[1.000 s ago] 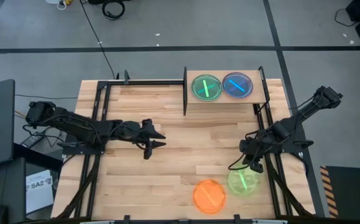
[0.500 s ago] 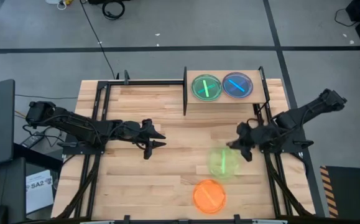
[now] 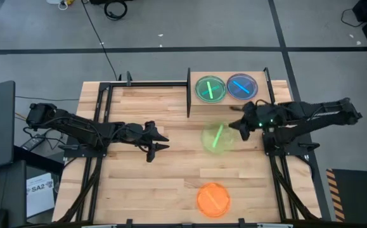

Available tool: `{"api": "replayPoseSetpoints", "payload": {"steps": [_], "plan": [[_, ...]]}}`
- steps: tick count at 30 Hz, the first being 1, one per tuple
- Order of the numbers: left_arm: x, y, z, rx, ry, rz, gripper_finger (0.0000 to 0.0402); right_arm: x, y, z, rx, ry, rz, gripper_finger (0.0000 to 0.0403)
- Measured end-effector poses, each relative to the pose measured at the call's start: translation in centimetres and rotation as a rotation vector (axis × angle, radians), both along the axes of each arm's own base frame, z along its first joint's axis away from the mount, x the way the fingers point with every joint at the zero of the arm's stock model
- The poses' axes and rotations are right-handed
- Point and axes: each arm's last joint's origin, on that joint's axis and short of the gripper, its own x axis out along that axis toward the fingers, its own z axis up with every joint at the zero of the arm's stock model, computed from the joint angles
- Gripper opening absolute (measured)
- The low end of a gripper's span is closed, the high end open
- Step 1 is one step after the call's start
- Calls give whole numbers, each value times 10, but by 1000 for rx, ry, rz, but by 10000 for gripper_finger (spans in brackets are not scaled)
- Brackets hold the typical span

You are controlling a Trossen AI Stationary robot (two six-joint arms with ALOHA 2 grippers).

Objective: Place and stack plates onto a shelf
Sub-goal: Stack the green plate on top of the blue plate on the shelf

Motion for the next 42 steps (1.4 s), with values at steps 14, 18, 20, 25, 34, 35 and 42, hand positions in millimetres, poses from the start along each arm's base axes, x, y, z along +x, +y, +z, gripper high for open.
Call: {"api": "replayPoseSetpoints", "payload": {"steps": [14,18,20,25,34,35,42], "plan": [[0,0,0,2,0,-1,151,-6,-54,11,-21,-30,-353,7],[0,0,0,3,0,-1,151,-11,-68,11,-10,-36,-480,7],[0,0,0,3,0,-1,151,-14,-74,11,-11,-38,-531,7],[0,0,0,3,0,-1,151,-20,-86,11,-3,-44,-635,7],[0,0,0,3,0,-1,151,-28,-97,10,-21,-36,-819,7],[0,0,0,3,0,-1,151,-30,-97,9,-20,-21,-839,7],[0,0,0,3,0,-1,151,-52,-94,-2,22,109,-1026,7]]}}
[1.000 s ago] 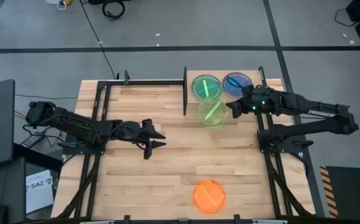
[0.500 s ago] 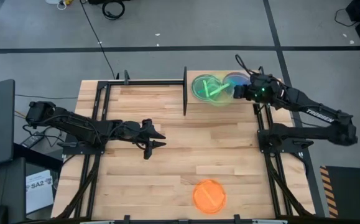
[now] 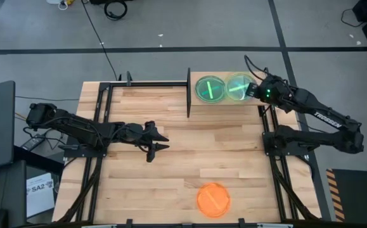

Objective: Place and stack plates onto a shelf
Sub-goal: Stack the green plate on top of the blue plate on the shelf

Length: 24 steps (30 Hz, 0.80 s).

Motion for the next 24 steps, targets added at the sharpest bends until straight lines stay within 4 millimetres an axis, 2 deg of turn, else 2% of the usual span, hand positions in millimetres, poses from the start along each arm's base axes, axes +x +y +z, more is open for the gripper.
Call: {"api": "replayPoseSetpoints", "payload": {"steps": [7,15,24], "plan": [[0,0,0,0,0,0,151,-13,0,6,-39,-71,-88,7],[0,0,0,0,0,0,151,-20,-3,0,25,-22,-134,7],[0,0,0,0,0,0,151,-15,-11,-3,50,0,-156,7]]}}
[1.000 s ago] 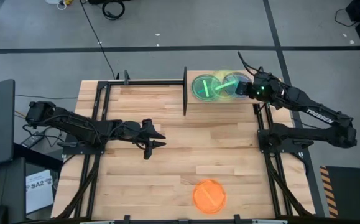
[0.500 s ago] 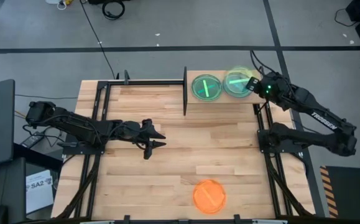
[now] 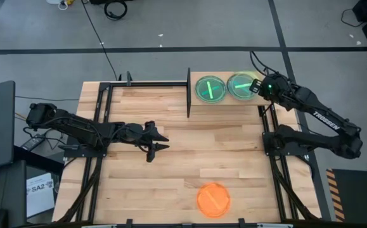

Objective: Place and stack plates onto a shelf
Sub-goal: Stack the green plate on top of the blue plate on the shelf

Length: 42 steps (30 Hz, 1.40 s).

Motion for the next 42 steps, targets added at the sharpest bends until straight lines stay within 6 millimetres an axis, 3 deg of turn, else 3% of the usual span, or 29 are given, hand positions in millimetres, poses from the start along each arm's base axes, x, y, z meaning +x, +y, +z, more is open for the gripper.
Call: {"api": "replayPoseSetpoints", "payload": {"steps": [10,42], "plan": [[0,0,0,0,0,0,151,7,-8,-7,63,19,13,9],[0,0,0,0,0,0,151,7,-9,-7,31,110,65,32]]}}
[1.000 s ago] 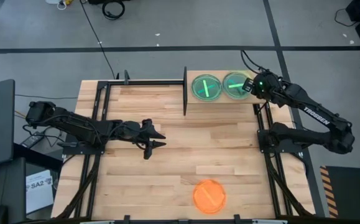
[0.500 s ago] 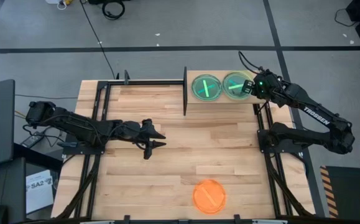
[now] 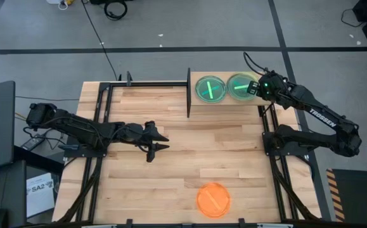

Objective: Place and stack plates onto a shelf
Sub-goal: Stack the green plate on top of the blue plate on the shelf, then stack the orange plate on top of the green plate on the shelf

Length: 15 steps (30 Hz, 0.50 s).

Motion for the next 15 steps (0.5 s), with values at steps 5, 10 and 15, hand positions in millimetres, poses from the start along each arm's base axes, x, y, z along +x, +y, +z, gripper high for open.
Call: {"api": "replayPoseSetpoints", "payload": {"steps": [5,10,15], "plan": [[0,0,0,0,0,0,151,0,0,0,0,-1,-1,47],[0,0,0,0,0,0,151,-1,-1,0,0,-2,-14,68],[0,0,0,0,0,0,151,-2,-2,0,1,-2,-24,96]]}}
